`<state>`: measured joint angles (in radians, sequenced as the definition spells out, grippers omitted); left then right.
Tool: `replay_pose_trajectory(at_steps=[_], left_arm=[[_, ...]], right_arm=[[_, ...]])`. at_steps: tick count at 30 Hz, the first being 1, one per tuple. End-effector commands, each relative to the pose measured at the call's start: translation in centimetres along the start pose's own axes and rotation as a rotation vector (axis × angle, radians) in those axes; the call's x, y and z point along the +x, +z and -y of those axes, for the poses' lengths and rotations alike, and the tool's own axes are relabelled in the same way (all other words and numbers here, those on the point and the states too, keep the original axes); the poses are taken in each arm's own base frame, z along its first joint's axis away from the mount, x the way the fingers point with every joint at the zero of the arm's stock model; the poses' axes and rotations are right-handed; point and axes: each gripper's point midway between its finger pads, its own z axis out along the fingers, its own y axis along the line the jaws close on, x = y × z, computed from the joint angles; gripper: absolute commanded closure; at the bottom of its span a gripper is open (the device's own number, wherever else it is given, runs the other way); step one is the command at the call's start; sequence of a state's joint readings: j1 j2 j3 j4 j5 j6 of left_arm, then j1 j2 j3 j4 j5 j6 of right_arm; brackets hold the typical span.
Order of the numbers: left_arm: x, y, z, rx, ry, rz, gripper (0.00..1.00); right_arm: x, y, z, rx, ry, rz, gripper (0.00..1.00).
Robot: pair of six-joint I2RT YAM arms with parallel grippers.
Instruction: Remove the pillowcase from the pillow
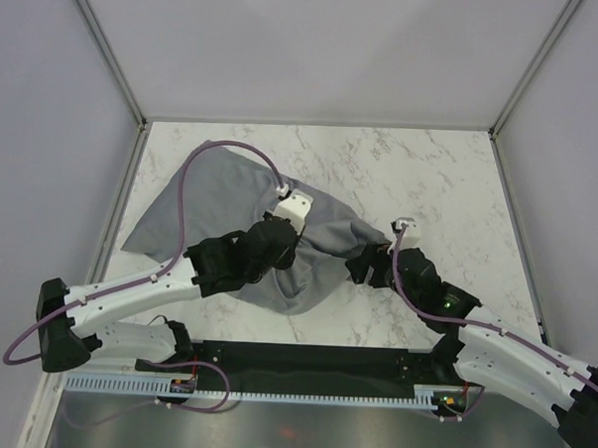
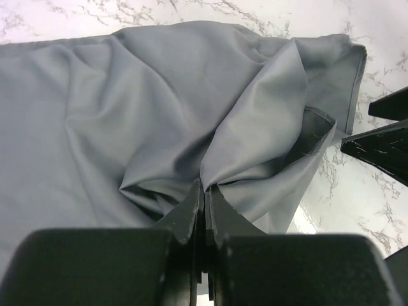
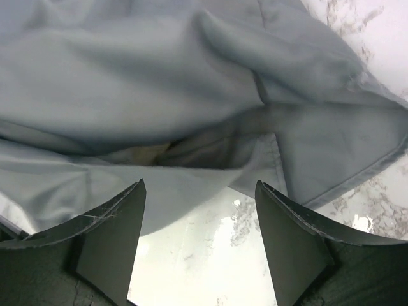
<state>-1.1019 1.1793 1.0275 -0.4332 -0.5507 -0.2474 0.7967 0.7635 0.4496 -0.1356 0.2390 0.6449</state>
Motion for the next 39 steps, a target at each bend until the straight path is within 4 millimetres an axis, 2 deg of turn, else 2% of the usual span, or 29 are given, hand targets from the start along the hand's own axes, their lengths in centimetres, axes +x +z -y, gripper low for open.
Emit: replay_pose_trajectory(at_steps=[1,2,4,5,7,10,13,14,17,22,24,25,27,32,34,36,37,38,39], left_arm=[[0.1,-1.5,-2.1,-0.059,-0.105,0.02,0.98],[-0.2,-2.2,-2.5,-0.055,-0.137,0.036,0.98],[0.6,-2.5,-3.0,-0.06,-0.151,0.027,0.98],[0.4,-3.0,-3.3,-0.052,-0.166,0.039,0.98],[1.1,-3.5,-3.8,-0.06,-0.177,0.029,0.98],[1.6,-4.4,-5.0,-0.097,-0.197,0.022,0.98],[1.9,-5.6,-7.8,-0.205,-0.237,0.034,0.98],[2.5,-6.1,-9.2,-0.269,-0.278,0.026,0.98],[3.1,-7.4,-10.9,-0.311,-0.374,0.042,0.98],[3.9,-8.0,-11.2,-0.293,-0.405,0.047,0.98],[4.1,-7.9,-11.0,-0.285,-0.397,0.031,0.98],[4.1,-7.9,-10.9,-0.28,-0.394,0.027,0.98],[4.4,-7.6,-10.6,-0.274,-0.383,0.008,0.98],[5.1,-7.0,-10.6,-0.285,-0.365,-0.024,0.97],[5.8,-6.4,-10.9,-0.31,-0.339,-0.056,0.92],[6.8,-6.0,-11.6,-0.353,-0.329,-0.091,0.78],[7.2,-5.8,-11.8,-0.367,-0.331,-0.101,0.69],[7.5,-5.7,-12.2,-0.382,-0.335,-0.11,0.46],[7.7,-5.6,-12.3,-0.388,-0.337,-0.116,0.38]], right_arm=[[1.3,1.0,0.7,0.013,0.023,-0.002,0.23],[1.5,1.2,0.6,0.005,0.027,-0.001,0.23],[3.0,1.6,1.2,0.013,0.03,-0.036,0.23],[2.6,1.9,0.8,-0.006,0.037,-0.018,0.23],[3.5,2.4,1.1,0.0,0.032,-0.039,0.23],[3.7,2.7,0.7,-0.018,0.037,-0.044,0.23],[3.1,2.3,0.1,-0.048,0.029,-0.028,0.21],[3.0,2.1,-0.2,-0.061,0.018,-0.031,0.2],[2.4,2.0,-1.6,-0.134,-0.022,-0.022,0.17],[1.9,2.9,-4.0,-0.24,-0.097,-0.022,0.14],[1.0,3.2,-5.5,-0.298,-0.118,0.005,0.14],[1.6,3.5,-6.0,-0.325,-0.128,-0.021,0.15],[1.1,3.9,-7.1,-0.37,-0.142,-0.002,0.15],[1.8,5.1,-8.0,-0.385,-0.162,-0.032,0.17],[1.8,5.1,-8.0,-0.376,-0.152,-0.019,0.16],[1.5,4.7,-8.1,-0.381,-0.148,-0.008,0.16],[1.3,4.4,-8.3,-0.384,-0.144,-0.004,0.17],[1.3,4.1,-8.3,-0.385,-0.143,-0.006,0.17],[0.4,3.4,-8.8,-0.401,-0.138,0.019,0.17]])
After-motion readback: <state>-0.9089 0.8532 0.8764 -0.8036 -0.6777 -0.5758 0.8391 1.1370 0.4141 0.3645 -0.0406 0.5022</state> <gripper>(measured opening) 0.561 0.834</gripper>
